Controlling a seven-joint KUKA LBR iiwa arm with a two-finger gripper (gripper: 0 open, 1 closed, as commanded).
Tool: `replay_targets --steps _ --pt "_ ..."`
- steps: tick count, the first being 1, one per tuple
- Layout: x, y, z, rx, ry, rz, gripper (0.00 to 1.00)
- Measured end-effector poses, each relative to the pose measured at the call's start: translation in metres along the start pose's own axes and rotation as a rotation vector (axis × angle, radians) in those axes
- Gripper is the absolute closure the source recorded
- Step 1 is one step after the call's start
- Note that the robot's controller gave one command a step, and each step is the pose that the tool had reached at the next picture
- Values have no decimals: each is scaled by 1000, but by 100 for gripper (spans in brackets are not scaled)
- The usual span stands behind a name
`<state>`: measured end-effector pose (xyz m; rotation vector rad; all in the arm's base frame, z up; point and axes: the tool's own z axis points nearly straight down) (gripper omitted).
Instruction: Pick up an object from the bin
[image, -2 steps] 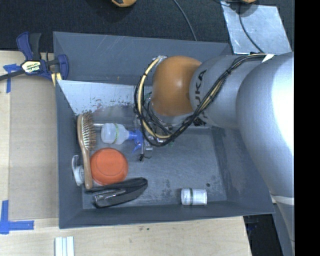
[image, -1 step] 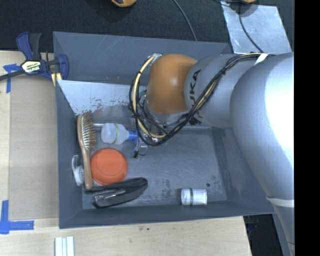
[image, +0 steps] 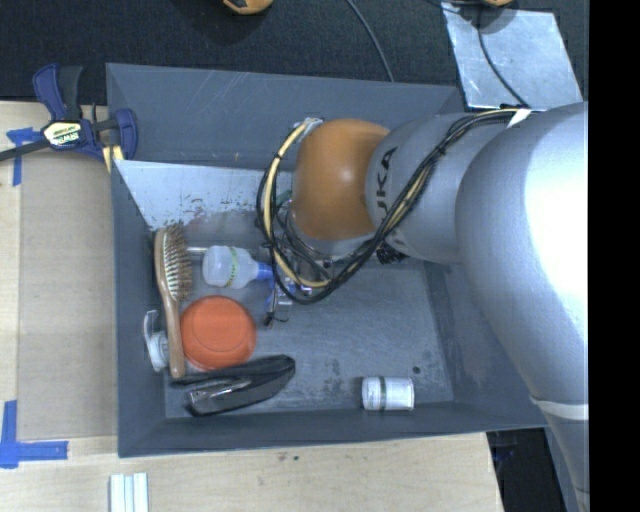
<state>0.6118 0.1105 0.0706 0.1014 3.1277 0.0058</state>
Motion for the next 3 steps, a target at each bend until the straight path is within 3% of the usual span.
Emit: replay_targets --steps 1,2,3 --pt "-14 -2 -2 -4 -9 -44 0" --pt "-4 0 -1 -3 -7 -6 100" --pt "-4 0 -1 -3 -7 -5 100"
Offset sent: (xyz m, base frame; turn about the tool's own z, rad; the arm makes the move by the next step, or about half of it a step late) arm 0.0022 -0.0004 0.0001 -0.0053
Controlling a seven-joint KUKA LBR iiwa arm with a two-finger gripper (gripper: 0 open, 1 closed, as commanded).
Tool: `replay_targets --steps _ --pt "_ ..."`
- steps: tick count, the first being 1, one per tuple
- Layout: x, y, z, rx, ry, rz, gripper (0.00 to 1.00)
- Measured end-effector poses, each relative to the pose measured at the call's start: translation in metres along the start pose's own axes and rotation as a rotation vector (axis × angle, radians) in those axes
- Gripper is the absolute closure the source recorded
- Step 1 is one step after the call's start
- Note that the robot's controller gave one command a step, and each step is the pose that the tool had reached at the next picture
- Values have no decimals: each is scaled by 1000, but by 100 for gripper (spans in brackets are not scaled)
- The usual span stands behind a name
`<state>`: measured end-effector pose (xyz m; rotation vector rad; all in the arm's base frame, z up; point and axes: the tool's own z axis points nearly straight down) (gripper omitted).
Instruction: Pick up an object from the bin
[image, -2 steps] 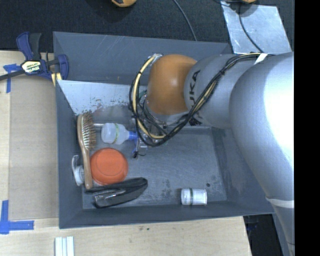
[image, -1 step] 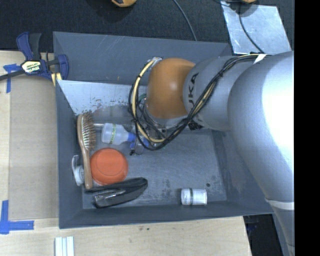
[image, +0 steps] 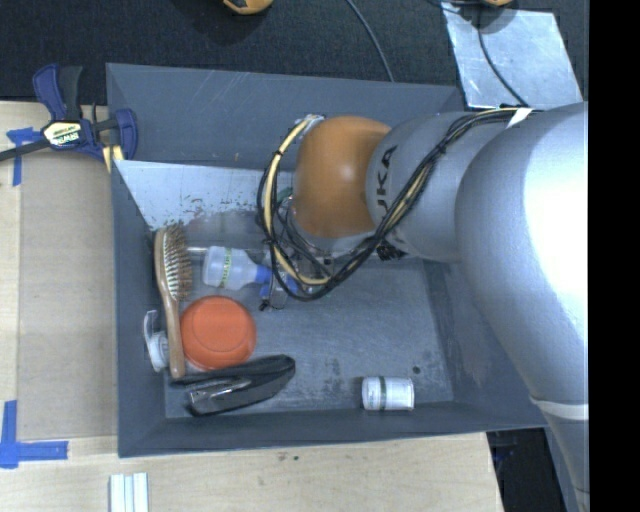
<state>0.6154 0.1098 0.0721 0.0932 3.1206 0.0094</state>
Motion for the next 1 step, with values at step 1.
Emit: replay_targets --steps 1 --pt "0 0 -1 -1 -2 0 100"
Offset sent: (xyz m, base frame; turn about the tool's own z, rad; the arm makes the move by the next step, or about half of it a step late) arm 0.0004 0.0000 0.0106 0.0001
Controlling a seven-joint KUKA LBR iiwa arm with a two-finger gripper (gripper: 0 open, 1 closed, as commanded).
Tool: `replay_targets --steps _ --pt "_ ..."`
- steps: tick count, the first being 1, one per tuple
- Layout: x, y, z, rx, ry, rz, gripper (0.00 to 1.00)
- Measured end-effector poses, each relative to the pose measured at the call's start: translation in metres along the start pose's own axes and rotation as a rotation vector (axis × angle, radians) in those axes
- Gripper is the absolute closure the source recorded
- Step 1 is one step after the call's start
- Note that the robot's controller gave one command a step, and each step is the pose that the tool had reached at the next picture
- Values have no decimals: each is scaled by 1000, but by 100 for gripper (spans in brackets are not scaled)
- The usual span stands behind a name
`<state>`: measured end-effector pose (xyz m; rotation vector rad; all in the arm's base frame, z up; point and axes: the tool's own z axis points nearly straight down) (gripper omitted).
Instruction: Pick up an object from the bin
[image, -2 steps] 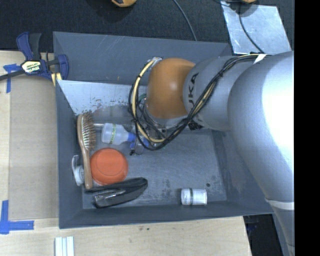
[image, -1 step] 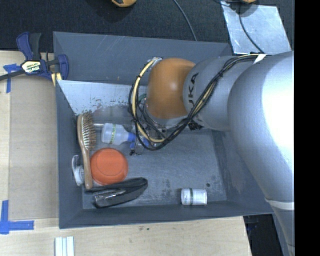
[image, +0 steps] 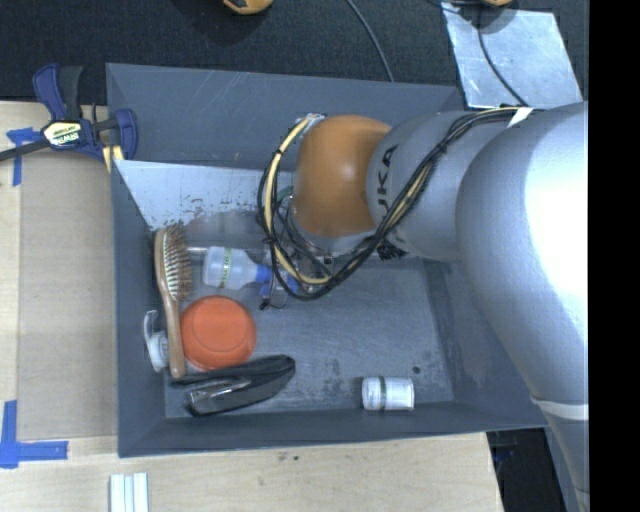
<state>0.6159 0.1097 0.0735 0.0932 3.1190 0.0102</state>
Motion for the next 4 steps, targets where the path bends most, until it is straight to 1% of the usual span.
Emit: replay_targets --steps 1,2,3,4 --pt "0 0 -5 0 -2 0 100" --pt "2 -1 -22 1 6 1 100" --pt "-2 0 -50 -1 -4 2 100" --pt "-2 0 -58 -1 -4 2 100"
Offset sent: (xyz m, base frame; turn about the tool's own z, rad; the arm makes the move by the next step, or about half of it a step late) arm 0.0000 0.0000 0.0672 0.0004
